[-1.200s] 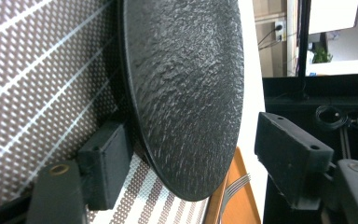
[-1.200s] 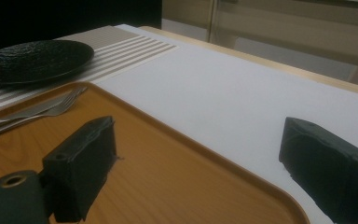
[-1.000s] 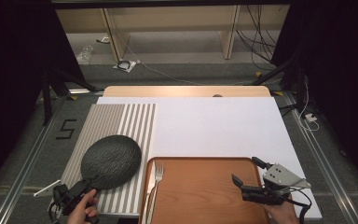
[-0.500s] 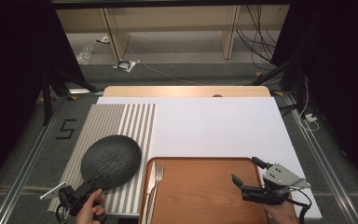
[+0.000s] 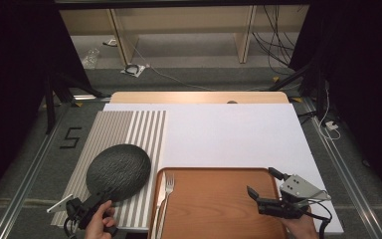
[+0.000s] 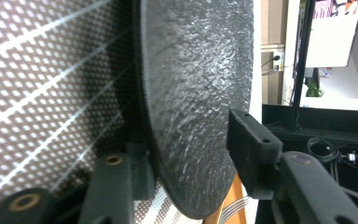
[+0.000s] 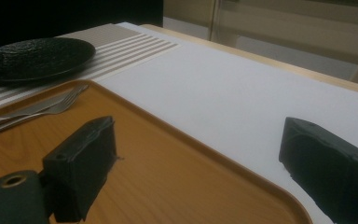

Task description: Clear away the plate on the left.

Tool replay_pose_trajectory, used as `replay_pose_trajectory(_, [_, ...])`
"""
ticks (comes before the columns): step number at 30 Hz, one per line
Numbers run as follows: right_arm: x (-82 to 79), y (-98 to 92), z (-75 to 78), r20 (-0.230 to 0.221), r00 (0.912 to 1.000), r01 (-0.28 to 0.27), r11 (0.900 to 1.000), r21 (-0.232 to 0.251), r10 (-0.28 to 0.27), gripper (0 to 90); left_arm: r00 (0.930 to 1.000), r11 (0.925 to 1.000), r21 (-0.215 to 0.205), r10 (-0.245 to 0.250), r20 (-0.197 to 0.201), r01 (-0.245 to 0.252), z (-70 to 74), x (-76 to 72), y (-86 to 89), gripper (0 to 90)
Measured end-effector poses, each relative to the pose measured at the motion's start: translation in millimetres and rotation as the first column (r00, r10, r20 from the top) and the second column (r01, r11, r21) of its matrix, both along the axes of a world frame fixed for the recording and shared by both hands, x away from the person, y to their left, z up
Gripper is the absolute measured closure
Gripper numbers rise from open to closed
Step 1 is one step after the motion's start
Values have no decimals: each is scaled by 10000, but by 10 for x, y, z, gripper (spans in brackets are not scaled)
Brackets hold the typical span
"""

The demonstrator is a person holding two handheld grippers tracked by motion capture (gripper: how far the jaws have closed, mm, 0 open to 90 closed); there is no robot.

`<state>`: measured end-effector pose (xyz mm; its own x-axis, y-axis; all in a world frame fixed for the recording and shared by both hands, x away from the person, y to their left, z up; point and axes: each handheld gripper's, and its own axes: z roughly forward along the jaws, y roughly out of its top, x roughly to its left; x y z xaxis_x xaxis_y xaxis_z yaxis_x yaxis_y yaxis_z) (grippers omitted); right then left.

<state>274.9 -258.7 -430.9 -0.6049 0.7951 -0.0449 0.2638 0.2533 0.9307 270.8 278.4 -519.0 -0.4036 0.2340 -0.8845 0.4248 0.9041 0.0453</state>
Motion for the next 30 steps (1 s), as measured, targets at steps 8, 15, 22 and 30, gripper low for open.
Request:
replay_pose_trajectory(8, [1, -2, 0, -12, 10000, 4, 10000, 1, -4, 119, 9996, 9991, -325, 257, -88, -259, -39, -25, 18, 736])
replay_pose_trajectory(15, [0, -4, 0, -3, 10000, 1, 10000, -4, -1, 119, 9987, 9974, -555, 478, 182, -467, -52, -39, 29, 815])
replay_pose_trajectory(22, [4, 1, -4, -13, 10000, -16, 10000, -29, 16, 119, 9966, 9935, -941, 682, 452, -637, -64, -47, 62, 848])
replay_pose_trajectory(30, [9, -3, -10, -34, 10000, -32, 10000, -31, 32, 119, 9967, 9943, -877, 648, 486, -604, -43, -48, 66, 849])
